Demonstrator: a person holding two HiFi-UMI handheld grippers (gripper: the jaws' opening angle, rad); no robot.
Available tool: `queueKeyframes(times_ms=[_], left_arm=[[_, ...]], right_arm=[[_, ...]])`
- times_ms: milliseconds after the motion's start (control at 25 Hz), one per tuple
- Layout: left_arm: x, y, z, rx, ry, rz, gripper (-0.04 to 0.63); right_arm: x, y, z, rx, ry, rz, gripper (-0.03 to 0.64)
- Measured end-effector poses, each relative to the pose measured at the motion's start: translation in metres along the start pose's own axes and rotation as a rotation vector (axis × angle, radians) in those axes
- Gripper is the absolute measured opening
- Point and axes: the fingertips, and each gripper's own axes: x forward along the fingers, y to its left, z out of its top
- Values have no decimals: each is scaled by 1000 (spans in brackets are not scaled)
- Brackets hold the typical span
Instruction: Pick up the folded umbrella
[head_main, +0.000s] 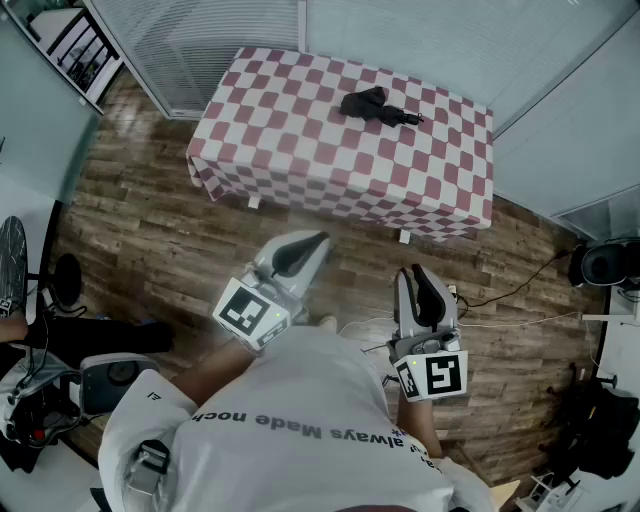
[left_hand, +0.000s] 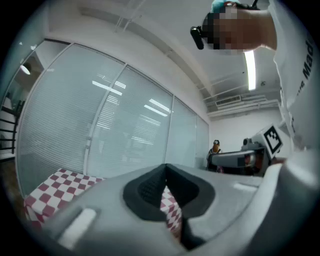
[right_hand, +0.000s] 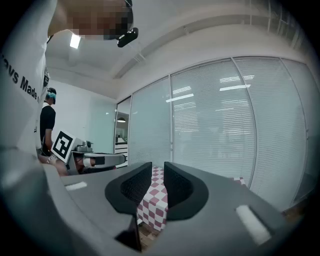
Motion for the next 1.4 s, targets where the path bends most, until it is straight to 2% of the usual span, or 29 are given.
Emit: queueKeyframes(times_ms=[720,880,1160,1400], left_arm=[[29,-36,-12,1,20,33,3],[35,-42,-18,-2,20,42,37],[40,-30,-23,-26,27,57,38],[58,5,-19,-24,18,55,34]], right_arm=[[-27,-43,-7,10,-3,21,92],[-29,-50,-11,13,4,34,92],[-19,-52,-16,21,22,52,92],[18,-61,-11,-8,24,52,92]])
